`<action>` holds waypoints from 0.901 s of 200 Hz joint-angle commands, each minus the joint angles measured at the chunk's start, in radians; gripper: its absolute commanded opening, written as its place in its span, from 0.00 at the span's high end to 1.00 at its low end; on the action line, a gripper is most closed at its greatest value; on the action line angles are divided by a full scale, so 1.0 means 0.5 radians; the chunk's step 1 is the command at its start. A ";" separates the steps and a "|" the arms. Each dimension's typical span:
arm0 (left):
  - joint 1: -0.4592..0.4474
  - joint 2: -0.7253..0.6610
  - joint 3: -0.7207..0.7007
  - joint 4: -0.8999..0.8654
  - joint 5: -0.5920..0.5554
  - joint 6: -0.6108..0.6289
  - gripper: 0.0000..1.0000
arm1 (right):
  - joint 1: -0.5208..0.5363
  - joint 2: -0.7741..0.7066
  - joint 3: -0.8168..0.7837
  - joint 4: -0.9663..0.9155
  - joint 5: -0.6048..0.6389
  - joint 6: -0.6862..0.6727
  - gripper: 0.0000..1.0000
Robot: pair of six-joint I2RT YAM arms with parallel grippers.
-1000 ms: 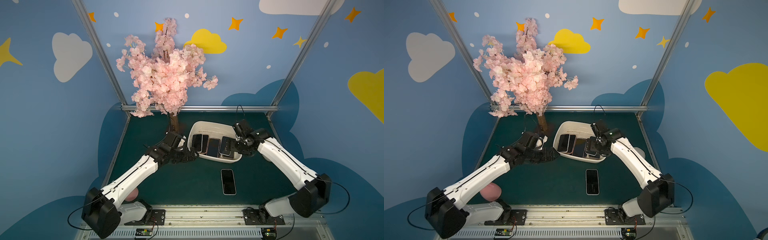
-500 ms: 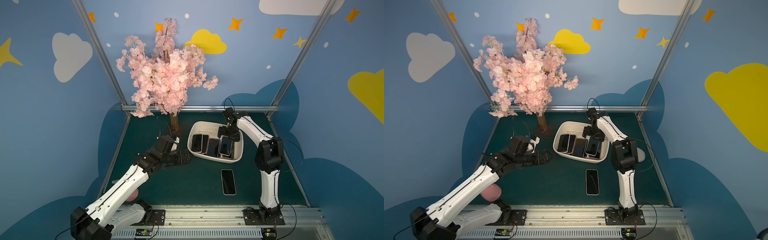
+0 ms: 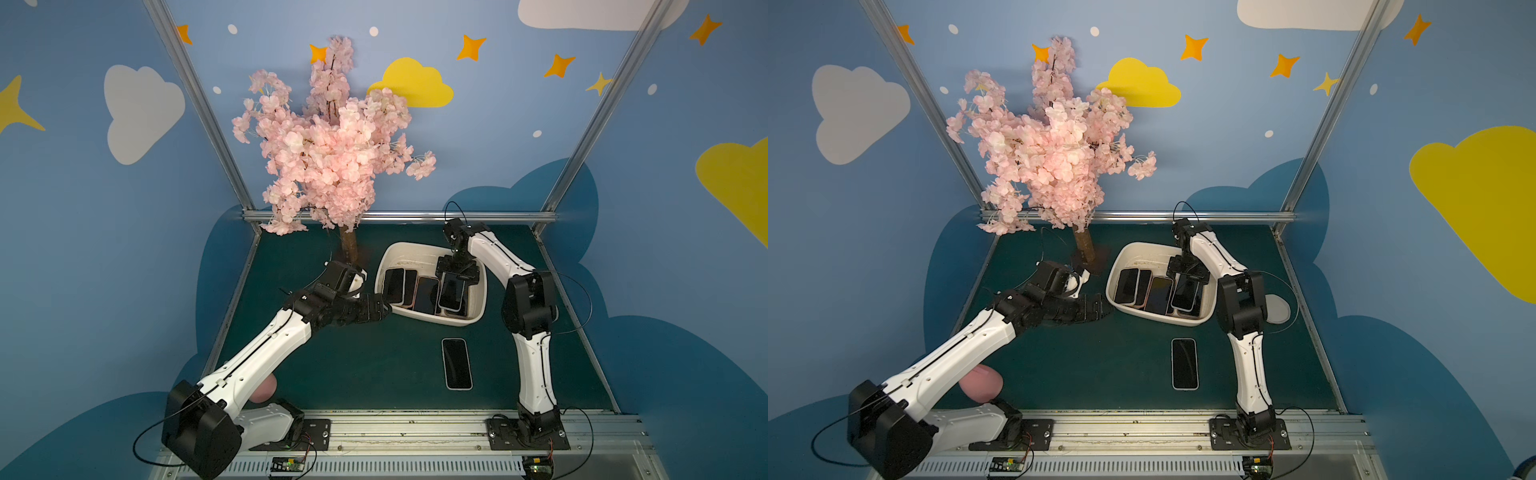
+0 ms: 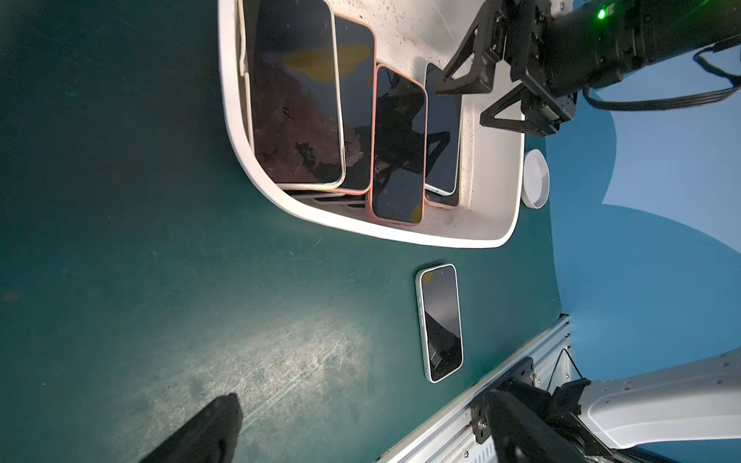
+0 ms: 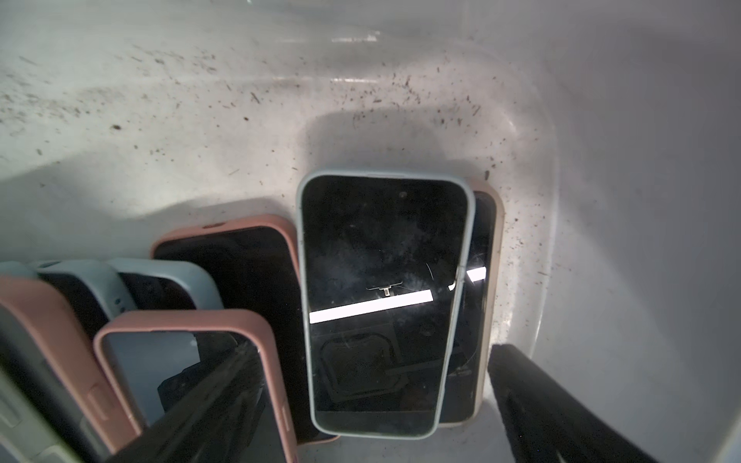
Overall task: Take the phone out of the storage box
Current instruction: Pick up the phone from the storage box.
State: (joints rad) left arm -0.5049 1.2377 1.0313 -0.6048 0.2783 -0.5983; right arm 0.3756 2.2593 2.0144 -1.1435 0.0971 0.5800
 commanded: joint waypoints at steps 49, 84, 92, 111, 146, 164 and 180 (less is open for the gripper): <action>0.024 0.031 0.048 0.012 0.074 0.049 0.00 | -0.039 0.152 0.079 -0.073 0.023 0.032 0.05; 0.031 0.046 0.038 0.016 0.088 0.043 0.00 | -0.045 0.197 0.085 -0.066 0.026 0.030 0.05; 0.028 0.048 0.038 0.019 0.093 0.043 0.00 | -0.046 0.203 0.088 -0.058 0.017 0.025 0.05; 0.031 0.053 0.042 0.018 0.094 0.043 0.00 | -0.049 0.207 0.092 -0.040 -0.011 0.021 0.05; 0.034 0.060 0.044 0.020 0.094 0.045 0.00 | -0.049 0.156 0.107 -0.014 -0.046 0.036 0.05; 0.037 0.071 0.049 0.024 0.099 0.043 0.00 | -0.052 0.142 0.112 -0.005 -0.045 0.037 0.05; 0.036 0.077 0.051 0.023 0.108 0.045 0.00 | -0.060 0.155 0.114 -0.002 -0.068 0.042 0.05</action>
State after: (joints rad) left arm -0.4923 1.2663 1.0321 -0.5968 0.3176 -0.5903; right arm 0.3546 2.3363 2.0441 -1.1469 0.0826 0.5888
